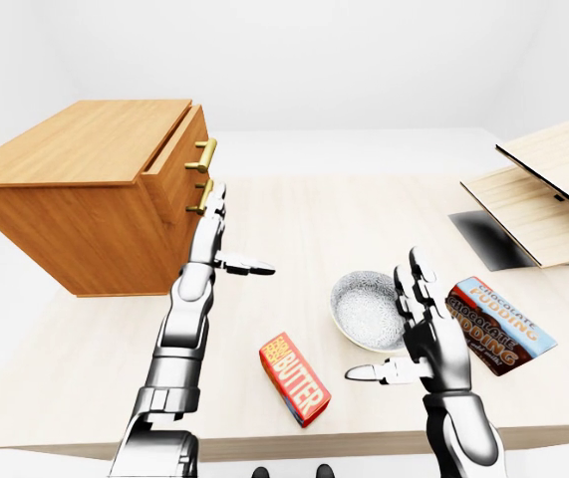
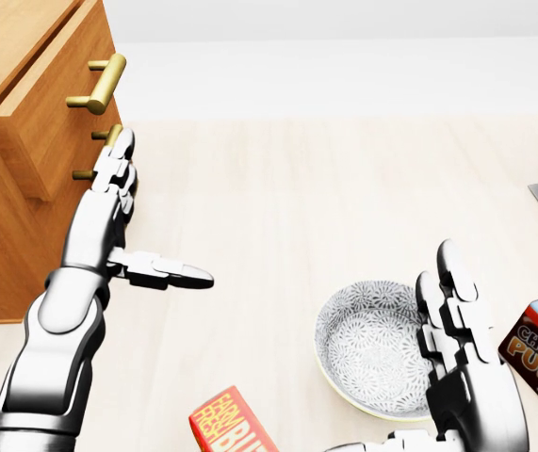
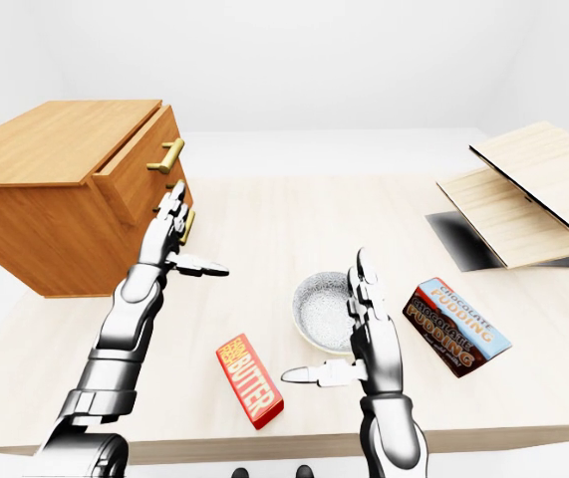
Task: Close the top drawer of the cabinet and put the bowl on top of it.
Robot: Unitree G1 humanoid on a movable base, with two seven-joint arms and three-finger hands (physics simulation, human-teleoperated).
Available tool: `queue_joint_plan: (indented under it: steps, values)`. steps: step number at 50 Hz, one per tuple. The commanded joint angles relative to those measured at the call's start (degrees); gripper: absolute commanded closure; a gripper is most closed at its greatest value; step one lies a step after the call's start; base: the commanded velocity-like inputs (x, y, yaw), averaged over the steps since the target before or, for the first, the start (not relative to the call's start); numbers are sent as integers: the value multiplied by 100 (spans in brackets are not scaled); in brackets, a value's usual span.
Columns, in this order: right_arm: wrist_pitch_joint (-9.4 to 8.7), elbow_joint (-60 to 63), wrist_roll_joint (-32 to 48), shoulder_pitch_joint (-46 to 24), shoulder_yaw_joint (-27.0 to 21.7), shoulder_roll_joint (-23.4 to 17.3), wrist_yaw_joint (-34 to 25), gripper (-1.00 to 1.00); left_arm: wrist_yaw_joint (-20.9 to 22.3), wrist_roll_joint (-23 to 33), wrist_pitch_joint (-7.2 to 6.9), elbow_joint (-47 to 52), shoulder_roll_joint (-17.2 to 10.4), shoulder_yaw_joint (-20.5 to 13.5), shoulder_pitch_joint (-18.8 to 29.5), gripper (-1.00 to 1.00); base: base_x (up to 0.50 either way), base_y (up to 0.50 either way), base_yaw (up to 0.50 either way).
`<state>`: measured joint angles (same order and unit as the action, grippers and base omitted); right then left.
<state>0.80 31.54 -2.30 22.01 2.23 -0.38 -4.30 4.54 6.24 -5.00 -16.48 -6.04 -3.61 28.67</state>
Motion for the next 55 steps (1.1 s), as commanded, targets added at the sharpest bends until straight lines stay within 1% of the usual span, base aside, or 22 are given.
queue_joint_plan:
  steps: [1, 6, 8, 16, 22, 36, 46, 55]
  values:
    - [24, 31, -18, 39, 17, -11, -4, -100, -37, -217, 0, -801, -161, -106, 510, -100, 0, 0, 0]
    - [-13, 45, -31, 22, -5, -13, -8, -100, -34, -399, 0, -1089, -284, -200, 720, -100, 0, 0, 0]
    - [-21, 39, -37, 7, -24, -7, -12, -100, 1, -576, 0, -1130, -326, -280, 796, -100, 0, 0, 0]
    - [-11, -7, -16, -10, -10, 4, -19, -100, -32, -765, 0, -1652, -571, -357, 1184, -100, 0, 0, 0]
    - [-7, -64, 8, -33, 33, -6, -10, -100, -13, -1050, 0, -1689, -736, -470, 1350, -100, 0, 0, 0]
    - [5, -226, 34, -124, 68, -20, 19, -100, -50, -1366, 0, -1452, -893, -555, 1341, -100, 0, 0, 0]
    - [-23, -198, 11, -122, 58, -26, 11, -100, -84, -1541, 0, -2002, -1033, -628, 1508, -100, 0, 0, 0]
    - [-31, -184, 19, -117, 71, -28, 22, -100, -126, -1609, 0, -2043, -1108, -650, 1454, -100, 1, 0, -1]
